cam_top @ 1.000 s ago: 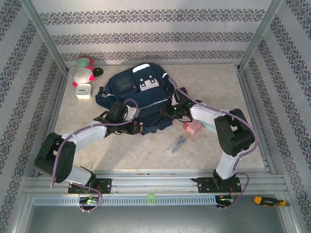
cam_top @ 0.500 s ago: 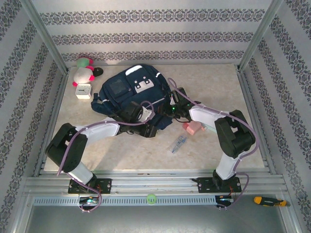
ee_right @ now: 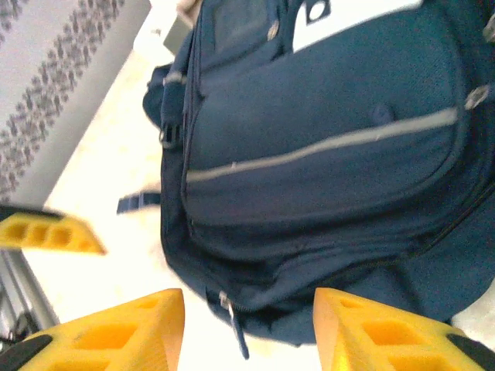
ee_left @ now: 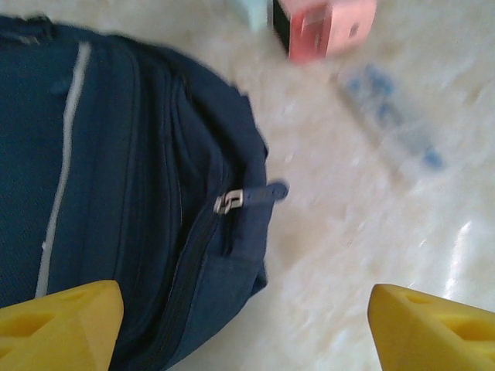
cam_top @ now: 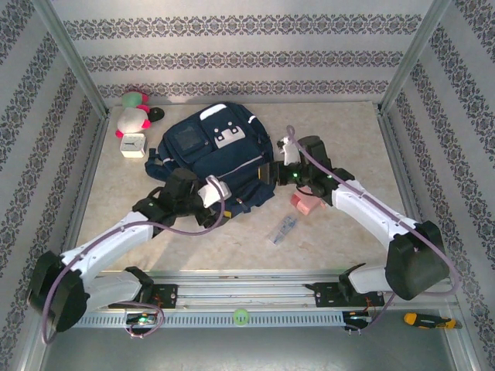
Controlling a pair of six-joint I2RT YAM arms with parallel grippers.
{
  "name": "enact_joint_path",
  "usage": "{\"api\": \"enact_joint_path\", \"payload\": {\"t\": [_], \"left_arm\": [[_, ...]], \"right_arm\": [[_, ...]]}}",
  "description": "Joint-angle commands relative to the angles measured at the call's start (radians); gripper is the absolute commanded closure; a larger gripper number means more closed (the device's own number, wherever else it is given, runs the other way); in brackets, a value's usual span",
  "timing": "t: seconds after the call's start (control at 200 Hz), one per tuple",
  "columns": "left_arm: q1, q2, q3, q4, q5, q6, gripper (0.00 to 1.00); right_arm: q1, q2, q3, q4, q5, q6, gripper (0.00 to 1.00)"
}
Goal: Pack the student bag
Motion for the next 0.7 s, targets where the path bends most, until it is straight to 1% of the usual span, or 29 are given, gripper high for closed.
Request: {"api": "enact_joint_path", "payload": {"t": [0.0,0.09,0.14,0.22,0.295,0.39,0.47,0.53,0.605,0.635,0.695], "left_arm": [[0.012,0.098,-0.022,0.059,-0.067,0.188,0.17],[0.012,0.178,-0.01,0.128,-0.06,0.177,0.18],[0.012,0.215,-0.008,0.177,-0.061,0.167,0.21],[0.011,0.246,-0.009,0.241,-0.049,0.142,0.26],[0.013,0.252,-0.013,0.268,-0.016,0.136,0.28],[0.015,0.235,-0.025,0.303,0.017,0.128,0.27],[0.025,0.215,-0.04,0.331,0.042,0.118,0.19],[0.048,0.216,-0.034,0.319,0.08,0.12,0.15],[0.075,0.244,-0.008,0.27,0.108,0.148,0.16],[0.082,0.262,0.001,0.252,0.108,0.164,0.18],[0.088,0.288,0.027,0.209,0.088,0.193,0.26]], "right_arm": [[0.028,-0.008,-0.046,-0.024,-0.074,-0.055,0.53],[0.044,0.018,-0.067,-0.018,-0.129,-0.036,0.53],[0.061,0.034,-0.075,-0.013,-0.15,-0.033,0.53],[0.082,0.069,-0.074,-0.012,-0.169,-0.019,0.53],[0.096,0.108,-0.063,-0.015,-0.182,-0.001,0.53],[0.103,0.155,-0.04,-0.017,-0.197,0.012,0.54],[0.102,0.175,-0.028,-0.018,-0.195,0.012,0.54],[0.099,0.188,-0.021,-0.019,-0.196,0.015,0.54],[0.096,0.207,-0.015,-0.024,-0.207,0.025,0.54],[0.094,0.213,-0.013,-0.024,-0.209,0.031,0.54],[0.092,0.221,-0.012,-0.03,-0.2,0.043,0.54]]}}
